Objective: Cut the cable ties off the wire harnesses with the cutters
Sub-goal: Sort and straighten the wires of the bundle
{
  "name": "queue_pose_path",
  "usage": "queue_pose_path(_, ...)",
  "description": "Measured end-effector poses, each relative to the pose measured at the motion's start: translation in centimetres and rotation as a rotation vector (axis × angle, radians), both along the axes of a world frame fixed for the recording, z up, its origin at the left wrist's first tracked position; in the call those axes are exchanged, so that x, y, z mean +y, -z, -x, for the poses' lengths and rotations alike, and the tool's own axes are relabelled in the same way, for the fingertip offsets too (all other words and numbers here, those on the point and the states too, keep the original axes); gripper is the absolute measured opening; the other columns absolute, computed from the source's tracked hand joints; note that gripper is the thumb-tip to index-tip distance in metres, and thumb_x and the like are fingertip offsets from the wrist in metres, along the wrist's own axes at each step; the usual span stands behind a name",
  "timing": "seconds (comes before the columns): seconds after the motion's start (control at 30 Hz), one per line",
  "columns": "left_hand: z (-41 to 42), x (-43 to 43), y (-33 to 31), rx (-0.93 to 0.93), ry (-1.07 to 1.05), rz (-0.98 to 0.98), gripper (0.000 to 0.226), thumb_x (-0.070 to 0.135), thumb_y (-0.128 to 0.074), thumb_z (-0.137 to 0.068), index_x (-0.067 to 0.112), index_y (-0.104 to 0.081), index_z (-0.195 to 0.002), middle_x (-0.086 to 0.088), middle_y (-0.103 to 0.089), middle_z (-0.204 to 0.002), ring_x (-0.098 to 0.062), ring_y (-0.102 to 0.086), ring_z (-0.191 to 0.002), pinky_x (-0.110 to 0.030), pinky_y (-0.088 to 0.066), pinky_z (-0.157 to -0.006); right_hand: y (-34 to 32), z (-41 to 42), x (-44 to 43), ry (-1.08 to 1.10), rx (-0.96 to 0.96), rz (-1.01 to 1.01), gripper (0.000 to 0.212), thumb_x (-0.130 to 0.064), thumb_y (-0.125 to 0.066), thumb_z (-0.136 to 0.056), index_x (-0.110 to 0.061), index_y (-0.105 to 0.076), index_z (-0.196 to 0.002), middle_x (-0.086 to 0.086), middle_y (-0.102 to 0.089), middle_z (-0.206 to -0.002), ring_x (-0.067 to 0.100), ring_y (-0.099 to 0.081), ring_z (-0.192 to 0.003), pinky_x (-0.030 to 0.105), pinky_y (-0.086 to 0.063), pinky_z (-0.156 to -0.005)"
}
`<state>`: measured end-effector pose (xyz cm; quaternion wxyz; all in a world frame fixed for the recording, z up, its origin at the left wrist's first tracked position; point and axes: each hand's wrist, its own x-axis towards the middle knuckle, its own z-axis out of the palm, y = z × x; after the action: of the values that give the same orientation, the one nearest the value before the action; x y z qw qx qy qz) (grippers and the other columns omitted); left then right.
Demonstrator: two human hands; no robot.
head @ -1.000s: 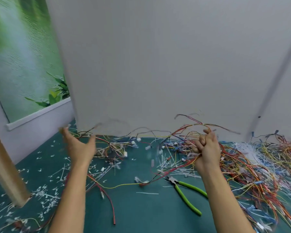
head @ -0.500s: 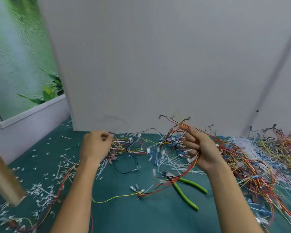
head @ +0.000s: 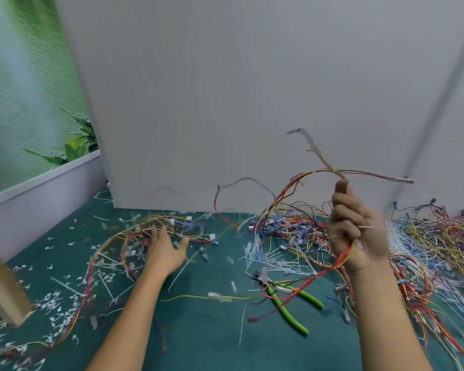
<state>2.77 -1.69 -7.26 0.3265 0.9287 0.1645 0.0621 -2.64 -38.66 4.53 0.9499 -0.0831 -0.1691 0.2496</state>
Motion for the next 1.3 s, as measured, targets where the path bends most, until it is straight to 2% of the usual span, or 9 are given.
queue_pose_path(0.17,-0.2,3.7,0.7,0.084,-0.166,-0.099,0.080,0.055,-0.045,-0.101,0.001,-0.022,-0.156,-0.022,-0.005,-0.167,-0.046,-0.017,-0.151,-0.057,-0.017,-0.122,0.6,-0.4,0.9,0.096,0.071,0.064,0.023,0.004,-0.052,-0.101,-0.004,-0.053,-0.122,-0.004,-0.034,-0.067,0.007,-0.032,-0.051,0.018,-0.016,-0.037)
queue_pose_path(0.37,0.7,6.5,1.4,0.088,-0.191,-0.035,0.068,0.039,-0.045,-0.105,0.002,-0.022,-0.156,-0.016,-0.006,-0.169,-0.042,-0.023,-0.151,-0.057,-0.023,-0.121,0.6,-0.7,-0.2,0.214,0.173,-0.256,0.020,0.001,-0.045,-0.101,-0.001,-0.062,-0.112,-0.002,-0.035,-0.063,0.006,-0.032,-0.050,0.018,-0.023,-0.034)
queue_pose_path(0.53,1.8,3.8,-1.5,0.057,-0.168,-0.153,0.037,0.039,-0.055,-0.100,0.015,-0.065,-0.127,-0.013,-0.066,-0.128,-0.035,-0.063,-0.114,-0.050,-0.049,-0.102,1.0,-1.4,0.9,0.363,0.262,-0.243,0.025,0.005,-0.042,-0.089,-0.004,-0.063,-0.100,-0.004,-0.032,-0.058,-0.001,-0.023,-0.050,0.023,-0.031,-0.031)
queue_pose_path(0.7,2.4,-1.2,-4.4,-0.007,0.131,-0.130,0.024,0.041,-0.064,-0.095,0.023,-0.076,-0.104,0.000,-0.075,-0.107,-0.020,-0.066,-0.095,-0.032,-0.052,-0.092,1.5,-1.7,3.2,0.333,0.279,-0.132,0.025,0.004,-0.042,-0.089,-0.005,-0.064,-0.097,-0.008,-0.027,-0.061,-0.001,-0.019,-0.051,0.024,-0.028,-0.032)
queue_pose_path(0.8,3.1,-3.4,-3.8,0.287,0.456,-0.083,0.026,0.043,-0.065,-0.094,0.020,-0.077,-0.099,0.004,-0.078,-0.100,-0.017,-0.072,-0.090,-0.033,-0.056,-0.088,1.3,-1.5,3.9,0.341,0.255,-0.062,0.024,0.001,-0.042,-0.090,-0.008,-0.063,-0.097,-0.011,-0.023,-0.063,-0.001,-0.017,-0.050,0.025,-0.027,-0.033)
queue_pose_path(1.0,4.6,-4.0,-4.6,0.820,0.580,0.095,0.030,0.032,-0.070,-0.095,0.002,-0.068,-0.091,-0.014,-0.078,-0.083,-0.020,-0.073,-0.061,-0.025,-0.056,-0.055,1.1,-1.1,4.6,0.283,0.188,0.046,0.031,-0.020,-0.036,-0.110,-0.014,-0.064,-0.099,-0.010,-0.032,-0.057,0.001,-0.016,-0.048,0.023,-0.020,-0.037)
queue_pose_path(1.07,5.0,-4.0,-5.4,0.769,0.593,0.068,0.037,0.038,-0.071,-0.093,0.002,-0.065,-0.097,-0.010,-0.078,-0.083,-0.021,-0.073,-0.059,-0.026,-0.056,-0.056,1.0,-0.9,5.1,0.260,0.145,0.085,0.031,-0.023,-0.035,-0.110,-0.015,-0.064,-0.099,-0.010,-0.033,-0.056,0.002,-0.017,-0.047,0.022,-0.019,-0.039)
queue_pose_path(1.17,5.4,-4.9,-6.5,0.399,0.630,0.121,0.040,0.049,-0.060,-0.098,0.009,-0.069,-0.099,-0.002,-0.079,-0.090,-0.022,-0.076,-0.070,-0.030,-0.056,-0.068,0.8,-0.6,6.1,0.265,0.109,0.148,0.026,-0.025,-0.039,-0.109,-0.019,-0.063,-0.102,-0.010,-0.035,-0.058,0.003,-0.028,-0.045,0.019,-0.020,-0.041)
queue_pose_path(1.3,6.6,-7.2,-8.4,0.207,0.816,0.611,0.053,0.054,-0.047,-0.100,0.009,-0.071,-0.114,-0.009,-0.077,-0.108,-0.029,-0.073,-0.104,-0.037,-0.057,-0.087,0.6,-0.1,7.4,0.316,0.065,0.265,0.014,-0.024,-0.048,-0.102,-0.023,-0.061,-0.108,-0.010,-0.045,-0.071,0.001,-0.048,-0.053,0.015,-0.016,-0.039)
